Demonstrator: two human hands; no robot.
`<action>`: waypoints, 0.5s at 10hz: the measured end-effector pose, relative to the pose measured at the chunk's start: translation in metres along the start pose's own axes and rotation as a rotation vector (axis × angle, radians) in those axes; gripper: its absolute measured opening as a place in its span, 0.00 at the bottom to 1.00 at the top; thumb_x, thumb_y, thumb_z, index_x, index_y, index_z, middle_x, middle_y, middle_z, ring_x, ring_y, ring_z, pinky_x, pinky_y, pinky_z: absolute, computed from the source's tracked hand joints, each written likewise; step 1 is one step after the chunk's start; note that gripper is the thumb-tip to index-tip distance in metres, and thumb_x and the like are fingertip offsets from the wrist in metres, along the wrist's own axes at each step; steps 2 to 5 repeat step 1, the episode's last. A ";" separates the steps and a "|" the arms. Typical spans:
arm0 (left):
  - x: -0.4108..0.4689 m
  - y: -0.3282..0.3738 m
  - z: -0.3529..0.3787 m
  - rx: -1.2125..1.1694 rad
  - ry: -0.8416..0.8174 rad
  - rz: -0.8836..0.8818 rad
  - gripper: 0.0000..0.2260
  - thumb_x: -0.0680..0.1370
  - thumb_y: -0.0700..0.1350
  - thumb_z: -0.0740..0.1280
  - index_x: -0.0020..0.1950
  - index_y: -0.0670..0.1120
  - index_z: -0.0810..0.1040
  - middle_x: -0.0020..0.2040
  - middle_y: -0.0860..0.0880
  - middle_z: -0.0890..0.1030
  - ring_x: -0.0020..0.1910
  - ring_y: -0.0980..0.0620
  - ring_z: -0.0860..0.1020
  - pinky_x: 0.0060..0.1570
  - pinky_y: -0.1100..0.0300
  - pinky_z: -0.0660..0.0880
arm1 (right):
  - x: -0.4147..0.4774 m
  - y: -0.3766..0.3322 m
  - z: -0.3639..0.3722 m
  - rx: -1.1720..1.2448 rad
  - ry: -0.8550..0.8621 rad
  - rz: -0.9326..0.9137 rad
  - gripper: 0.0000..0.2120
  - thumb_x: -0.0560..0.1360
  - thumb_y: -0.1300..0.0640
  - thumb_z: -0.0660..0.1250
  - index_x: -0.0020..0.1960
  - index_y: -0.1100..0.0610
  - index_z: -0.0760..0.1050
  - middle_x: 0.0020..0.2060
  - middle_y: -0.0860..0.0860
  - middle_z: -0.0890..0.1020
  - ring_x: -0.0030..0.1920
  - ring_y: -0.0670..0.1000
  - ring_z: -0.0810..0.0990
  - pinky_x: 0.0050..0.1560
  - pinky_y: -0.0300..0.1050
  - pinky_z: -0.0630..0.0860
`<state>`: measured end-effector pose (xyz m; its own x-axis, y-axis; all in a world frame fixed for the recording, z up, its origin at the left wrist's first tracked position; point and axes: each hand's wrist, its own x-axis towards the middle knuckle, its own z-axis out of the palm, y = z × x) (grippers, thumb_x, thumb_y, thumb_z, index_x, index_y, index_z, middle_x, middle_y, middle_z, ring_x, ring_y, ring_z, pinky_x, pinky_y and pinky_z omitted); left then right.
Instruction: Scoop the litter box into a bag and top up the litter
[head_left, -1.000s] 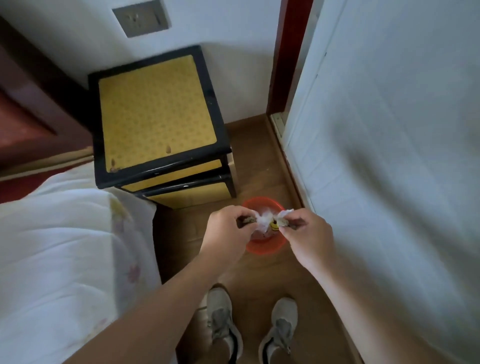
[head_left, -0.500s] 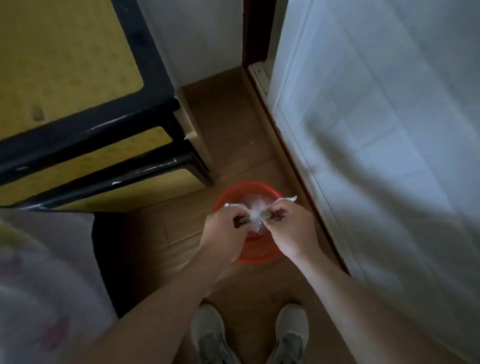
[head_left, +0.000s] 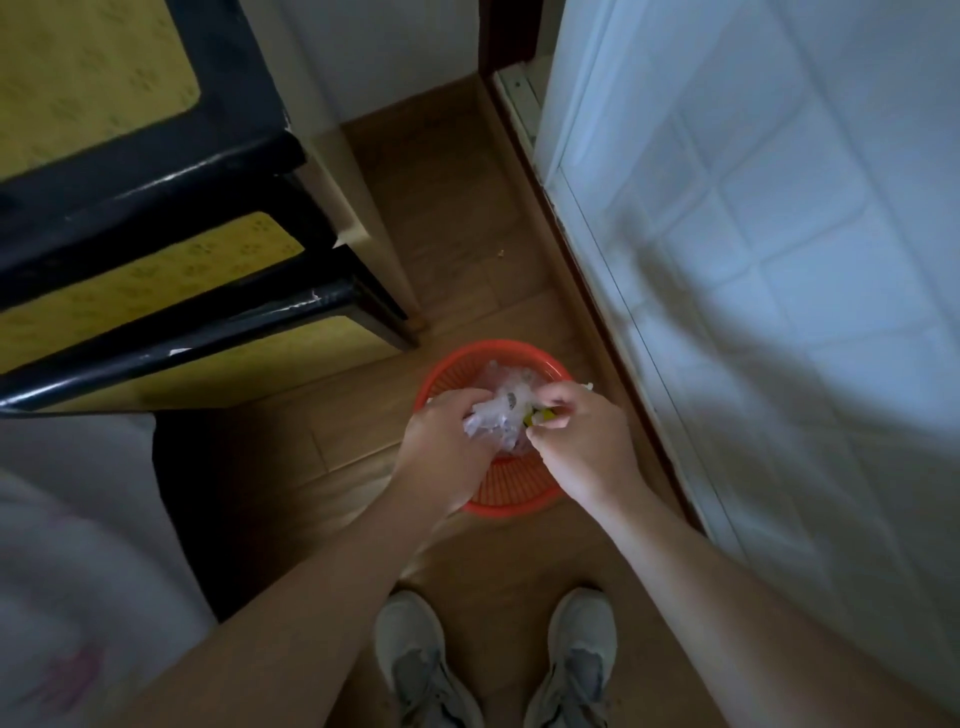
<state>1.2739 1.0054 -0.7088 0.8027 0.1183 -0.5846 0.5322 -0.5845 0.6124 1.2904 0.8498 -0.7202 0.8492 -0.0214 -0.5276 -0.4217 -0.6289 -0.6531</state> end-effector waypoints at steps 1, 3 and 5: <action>-0.003 0.003 -0.003 -0.025 0.028 -0.027 0.19 0.75 0.46 0.71 0.66 0.54 0.75 0.62 0.56 0.77 0.53 0.60 0.72 0.54 0.60 0.76 | -0.004 -0.005 -0.005 -0.016 0.021 -0.014 0.13 0.72 0.62 0.73 0.56 0.53 0.81 0.48 0.45 0.84 0.48 0.44 0.82 0.49 0.39 0.80; -0.003 0.003 -0.003 -0.025 0.028 -0.027 0.19 0.75 0.46 0.71 0.66 0.54 0.75 0.62 0.56 0.77 0.53 0.60 0.72 0.54 0.60 0.76 | -0.004 -0.005 -0.005 -0.016 0.021 -0.014 0.13 0.72 0.62 0.73 0.56 0.53 0.81 0.48 0.45 0.84 0.48 0.44 0.82 0.49 0.39 0.80; -0.003 0.003 -0.003 -0.025 0.028 -0.027 0.19 0.75 0.46 0.71 0.66 0.54 0.75 0.62 0.56 0.77 0.53 0.60 0.72 0.54 0.60 0.76 | -0.004 -0.005 -0.005 -0.016 0.021 -0.014 0.13 0.72 0.62 0.73 0.56 0.53 0.81 0.48 0.45 0.84 0.48 0.44 0.82 0.49 0.39 0.80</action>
